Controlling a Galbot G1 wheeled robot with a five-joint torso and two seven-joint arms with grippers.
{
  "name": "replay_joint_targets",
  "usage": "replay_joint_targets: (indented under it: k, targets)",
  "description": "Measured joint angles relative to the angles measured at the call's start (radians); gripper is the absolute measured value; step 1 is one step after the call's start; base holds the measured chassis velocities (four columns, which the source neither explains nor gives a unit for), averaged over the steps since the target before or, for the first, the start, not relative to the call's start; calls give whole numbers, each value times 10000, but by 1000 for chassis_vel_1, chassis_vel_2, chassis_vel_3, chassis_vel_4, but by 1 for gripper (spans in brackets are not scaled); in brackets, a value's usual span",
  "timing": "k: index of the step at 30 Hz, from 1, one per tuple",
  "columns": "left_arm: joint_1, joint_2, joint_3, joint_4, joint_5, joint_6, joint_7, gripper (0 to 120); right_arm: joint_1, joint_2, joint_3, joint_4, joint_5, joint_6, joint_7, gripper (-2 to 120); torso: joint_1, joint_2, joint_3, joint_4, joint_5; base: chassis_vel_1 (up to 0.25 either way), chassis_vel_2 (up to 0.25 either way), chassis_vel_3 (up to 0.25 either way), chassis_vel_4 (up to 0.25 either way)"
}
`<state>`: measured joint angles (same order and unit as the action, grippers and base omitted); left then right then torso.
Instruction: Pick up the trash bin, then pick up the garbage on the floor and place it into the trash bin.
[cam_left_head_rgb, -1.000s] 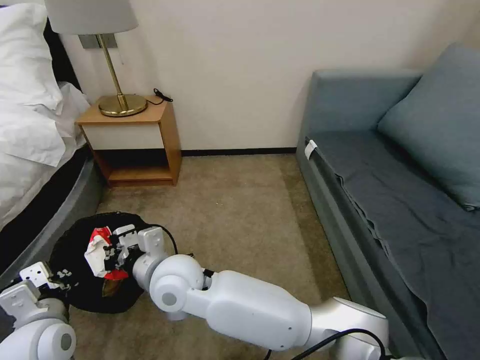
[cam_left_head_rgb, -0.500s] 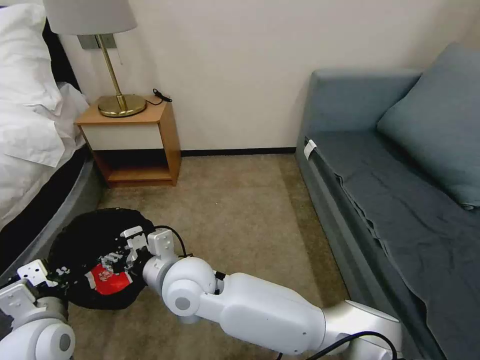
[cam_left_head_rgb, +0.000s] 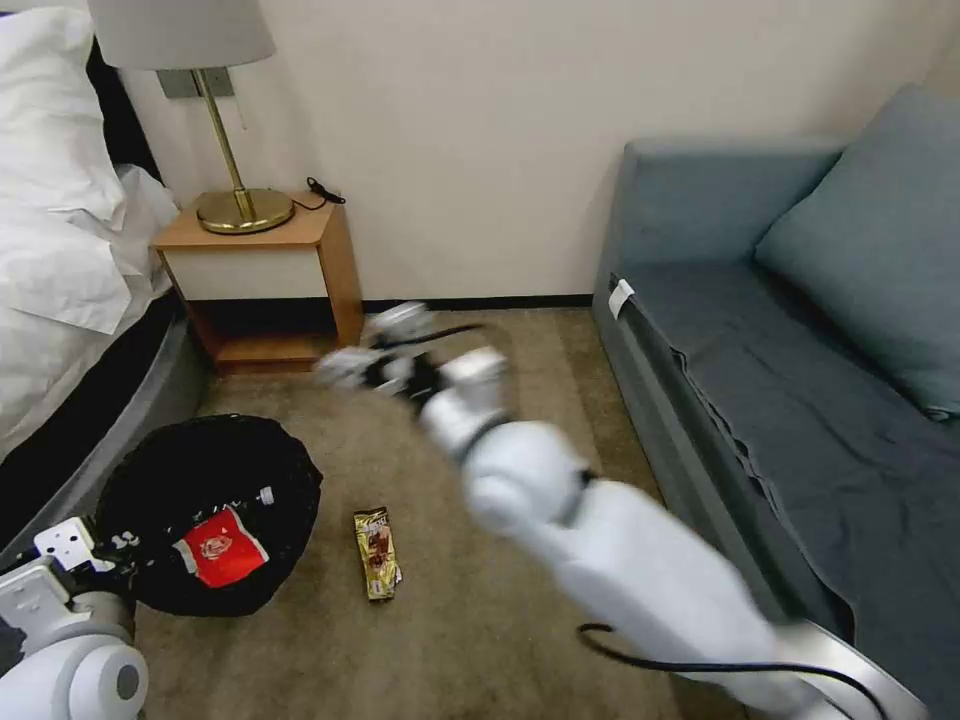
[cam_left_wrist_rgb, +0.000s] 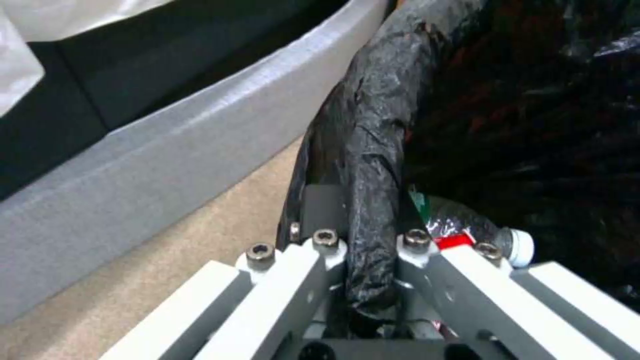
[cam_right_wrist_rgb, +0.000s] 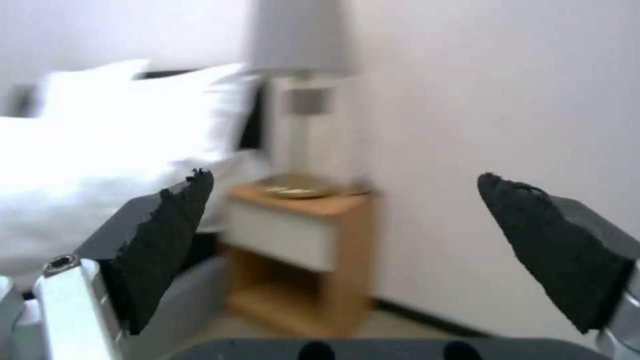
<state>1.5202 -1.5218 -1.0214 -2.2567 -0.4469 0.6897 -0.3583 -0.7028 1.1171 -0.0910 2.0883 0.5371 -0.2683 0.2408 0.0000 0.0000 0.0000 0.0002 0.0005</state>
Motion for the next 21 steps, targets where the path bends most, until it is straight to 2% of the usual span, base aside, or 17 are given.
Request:
replay_joint_targets:
  k: [1, 2, 4, 6, 7, 10, 11, 12, 15, 21]
  targets:
    - [0, 0, 0, 0, 0, 0, 0, 2, 0, 0, 0, 0, 0, 0, 0, 100, 0, 0, 0, 0, 0, 0, 0, 0, 0]
    - [22, 27, -38, -1, -31, -5, 8, 2, -699, -533, 767, 350, -178, 114, -82, 100, 0, 0, 0, -3, 1, 0, 0, 0, 0]
    - [-18, 59, -91, 54, -72, -43, 35, 2, -2260, -1019, 2158, 887, -669, 425, -101, 100, -1, 0, -1, -8, 2, 0, 0, 0, 0]
    - [-89, 67, -89, 109, -78, -88, 55, 2, -3667, -885, 3408, 1309, -1154, 648, -111, 100, -1, 0, -1, -8, 0, 0, 0, 0, 0]
    - [-89, 67, -89, 109, -78, -88, 55, 2, -3667, -885, 3408, 1309, -1154, 648, -111, 100, -1, 0, -1, -8, 0, 0, 0, 0, 0]
    - [-175, 9, -17, 135, 5, -165, 107, 2, -5577, 148, 4496, 1868, -2062, 987, -132, 100, 0, -1, -1, -4, 0, 0, 0, 0, 0]
    - [-183, -10, -6, 135, 24, -191, 119, 2, -6013, 489, 4635, 2005, -2236, 1057, -82, 100, -1, 0, -2, -4, -1, 0, 0, 0, 0]
    - [-183, -10, -6, 135, 24, -191, 119, 2, -6013, 489, 4635, 2005, -2236, 1057, -82, 100, -1, 0, -2, -4, -1, 0, 0, 0, 0]
    - [-180, -5, 17, 117, 40, -229, 160, 2, -7216, 1380, 4702, 2415, -3192, 1205, 214, 100, -1, 0, -2, -4, -5, 0, 0, 0, 0]
    - [-170, 32, 44, 71, 40, -232, 168, 2, -7651, 1789, 4629, 2406, -3760, 1318, 309, 100, -1, 0, -1, -1, -6, 0, 0, 0, 0]
